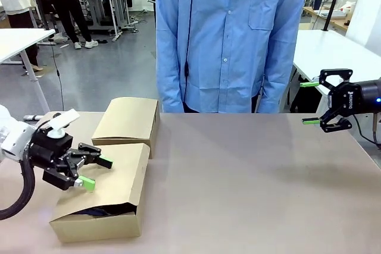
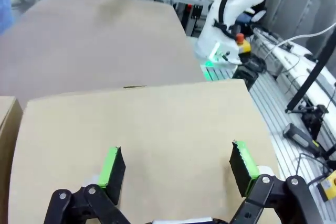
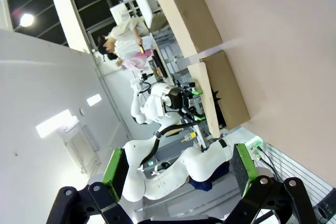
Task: Place items inside the box.
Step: Close the lid of the Mailer Box closest to the robot.
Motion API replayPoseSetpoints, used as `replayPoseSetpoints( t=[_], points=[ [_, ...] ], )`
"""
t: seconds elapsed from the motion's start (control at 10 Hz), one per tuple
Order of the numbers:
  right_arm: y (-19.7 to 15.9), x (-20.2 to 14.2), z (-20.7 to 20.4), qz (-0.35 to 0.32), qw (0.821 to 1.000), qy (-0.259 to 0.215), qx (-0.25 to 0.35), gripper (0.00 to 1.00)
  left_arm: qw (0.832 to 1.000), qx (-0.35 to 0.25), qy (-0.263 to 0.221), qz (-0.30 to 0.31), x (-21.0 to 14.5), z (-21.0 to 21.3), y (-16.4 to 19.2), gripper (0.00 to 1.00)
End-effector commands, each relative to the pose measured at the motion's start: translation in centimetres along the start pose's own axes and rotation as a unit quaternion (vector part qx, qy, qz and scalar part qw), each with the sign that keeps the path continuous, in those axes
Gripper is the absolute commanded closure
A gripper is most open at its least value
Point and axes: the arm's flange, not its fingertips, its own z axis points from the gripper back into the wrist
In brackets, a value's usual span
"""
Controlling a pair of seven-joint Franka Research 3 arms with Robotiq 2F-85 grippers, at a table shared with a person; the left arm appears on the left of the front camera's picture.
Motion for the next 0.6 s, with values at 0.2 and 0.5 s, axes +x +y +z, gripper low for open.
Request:
replayPoseSetpoints(
  t=[0.2, 0.5],
  points=[
    [0.3, 0.0, -0.2, 0.009, 1.0, 0.0, 0.01, 0.0, 0.99, 0.028, 0.073, -0.118, -4.0, -3.5, -6.9, 0.0],
    [0.3, 0.0, -0.2, 0.009, 1.0, 0.0, 0.01, 0.0, 0.988, 0.048, 0.078, -0.124, -5.2, -3.9, -6.8, 0.0]
  ],
)
